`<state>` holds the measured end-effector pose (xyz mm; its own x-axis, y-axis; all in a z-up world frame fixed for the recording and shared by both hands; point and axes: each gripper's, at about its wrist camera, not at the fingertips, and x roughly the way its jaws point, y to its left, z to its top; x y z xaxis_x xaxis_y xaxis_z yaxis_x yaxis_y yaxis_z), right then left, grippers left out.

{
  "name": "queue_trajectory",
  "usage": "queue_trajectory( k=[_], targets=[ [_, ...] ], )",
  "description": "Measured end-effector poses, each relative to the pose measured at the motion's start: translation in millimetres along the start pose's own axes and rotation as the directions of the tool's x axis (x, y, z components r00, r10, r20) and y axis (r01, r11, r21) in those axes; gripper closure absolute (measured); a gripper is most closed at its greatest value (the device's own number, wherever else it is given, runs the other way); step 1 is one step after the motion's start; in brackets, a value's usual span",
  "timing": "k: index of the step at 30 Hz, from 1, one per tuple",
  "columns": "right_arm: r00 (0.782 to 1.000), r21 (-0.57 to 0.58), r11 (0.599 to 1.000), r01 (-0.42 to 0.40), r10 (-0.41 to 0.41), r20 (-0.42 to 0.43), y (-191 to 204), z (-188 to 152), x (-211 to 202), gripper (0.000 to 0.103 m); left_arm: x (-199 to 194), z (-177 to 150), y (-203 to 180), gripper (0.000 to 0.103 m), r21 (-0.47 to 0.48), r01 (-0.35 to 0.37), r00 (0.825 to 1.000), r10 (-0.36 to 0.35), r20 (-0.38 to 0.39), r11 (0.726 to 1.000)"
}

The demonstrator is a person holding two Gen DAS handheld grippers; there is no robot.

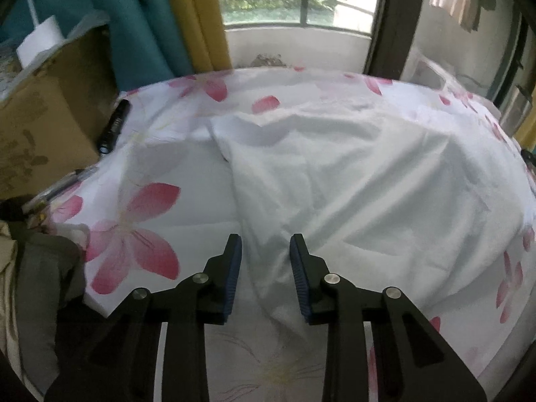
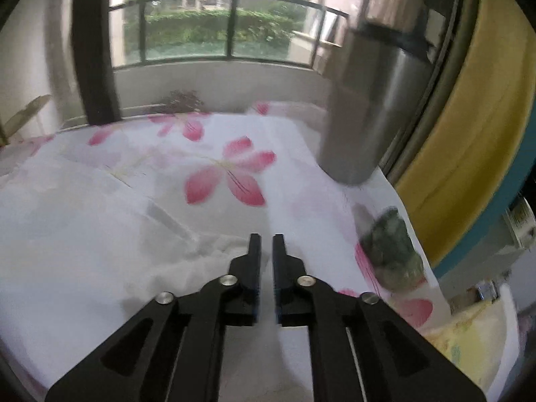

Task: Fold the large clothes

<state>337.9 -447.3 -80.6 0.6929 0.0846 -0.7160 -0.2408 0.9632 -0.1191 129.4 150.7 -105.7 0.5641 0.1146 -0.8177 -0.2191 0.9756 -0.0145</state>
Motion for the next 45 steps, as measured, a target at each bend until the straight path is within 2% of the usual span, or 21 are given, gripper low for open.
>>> queue_trajectory(
  k=[1,2,3,8,10,11,12,13,17,20,23,24,25,27,29,31,35,41,43,44,45],
  targets=[
    [0.999,-0.007,0.999,-0.038,0.038,0.004,3,4,-1,0.076,-2,1,2,0.071,-0.009,0.002,1.000,-0.002,0.008,1.000],
    [0.996,-0.021,0.996,-0.089,0.089,0.000,6,8,0,0.064,-4,3,4,0.071,-0.022,0.003,1.000,-0.003,0.015,1.000],
    [0.993,-0.033,0.993,-0.118,0.117,-0.007,9,10,3,0.059,-5,4,6,0.071,-0.030,0.001,1.000,-0.001,0.019,1.000],
    [0.975,-0.161,0.965,-0.207,0.190,-0.115,46,19,36,0.058,-11,6,4,0.071,-0.033,-0.001,0.999,0.002,0.032,0.999],
    [0.976,-0.225,0.953,-0.203,0.178,-0.128,61,16,44,0.060,-10,5,4,0.071,-0.030,-0.001,1.000,0.002,0.024,1.000],
    [0.978,-0.242,0.950,-0.196,0.173,-0.113,66,16,44,0.072,-9,4,5,0.071,-0.034,-0.003,1.000,0.003,0.017,0.999],
    [0.975,-0.244,0.947,-0.211,0.185,-0.125,68,18,46,0.089,-7,3,6,0.071,-0.036,-0.005,1.000,0.005,0.012,0.999],
    [0.972,-0.244,0.944,-0.222,0.195,-0.128,70,20,46,0.094,-6,2,6,0.071,-0.040,-0.007,1.000,0.007,0.007,0.999],
    [0.994,-0.277,0.957,-0.084,0.062,-0.088,71,23,52,0.094,-5,-3,6,0.071,-0.053,-0.004,1.000,0.004,-0.001,0.999],
    [0.998,-0.215,0.976,-0.037,0.023,-0.063,58,24,41,0.093,-10,-8,5,0.071,-0.054,0.008,1.000,-0.007,0.011,0.999],
    [0.998,-0.164,0.986,-0.033,0.023,-0.063,46,26,29,0.091,-19,-13,5,0.071,-0.068,0.015,0.999,-0.012,0.044,0.998],
    [0.998,-0.150,0.988,-0.032,0.022,-0.065,43,26,24,0.085,-22,-15,6,0.067,-0.080,0.021,0.998,-0.017,0.052,0.997],
    [0.997,-0.135,0.990,-0.035,0.026,-0.068,40,24,19,0.078,-24,-17,6,0.055,-0.094,0.036,0.998,-0.030,0.062,0.995],
    [0.997,-0.100,0.994,-0.046,0.039,-0.073,37,17,6,0.028,-26,-22,6,0.044,-0.123,0.071,0.995,-0.061,0.083,0.990],
    [0.997,-0.064,0.996,-0.056,0.052,-0.054,33,5,-12,0.016,-25,-27,3,0.043,-0.127,0.094,0.993,-0.084,0.079,0.987],
    [0.996,-0.030,0.997,-0.070,0.068,-0.052,30,-7,-23,0.016,-23,-35,-3,0.043,-0.112,0.100,0.994,-0.094,0.062,0.989],
    [0.992,0.122,0.987,-0.105,0.112,-0.058,20,-40,-41,0.016,-19,-47,-4,0.043,-0.137,0.114,0.993,-0.110,0.042,0.984],
    [0.961,0.324,0.916,-0.239,0.271,-0.057,32,-83,-39,0.016,-18,-53,-4,0.043,-0.148,0.140,0.989,-0.132,0.061,0.979],
    [0.971,0.319,0.923,-0.214,0.237,-0.035,40,-86,-42,0.016,-17,-55,-7,0.044,-0.116,0.130,0.990,-0.122,0.068,0.985],
    [0.967,0.328,0.916,-0.231,0.253,-0.026,44,-87,-42,0.016,-17,-55,-10,0.048,-0.087,0.115,0.992,-0.109,0.064,0.990],
    [0.964,0.332,0.911,-0.246,0.266,-0.017,45,-87,-43,0.016,-17,-55,-13,0.069,-0.072,0.124,0.991,-0.119,0.064,0.990]
  ],
)
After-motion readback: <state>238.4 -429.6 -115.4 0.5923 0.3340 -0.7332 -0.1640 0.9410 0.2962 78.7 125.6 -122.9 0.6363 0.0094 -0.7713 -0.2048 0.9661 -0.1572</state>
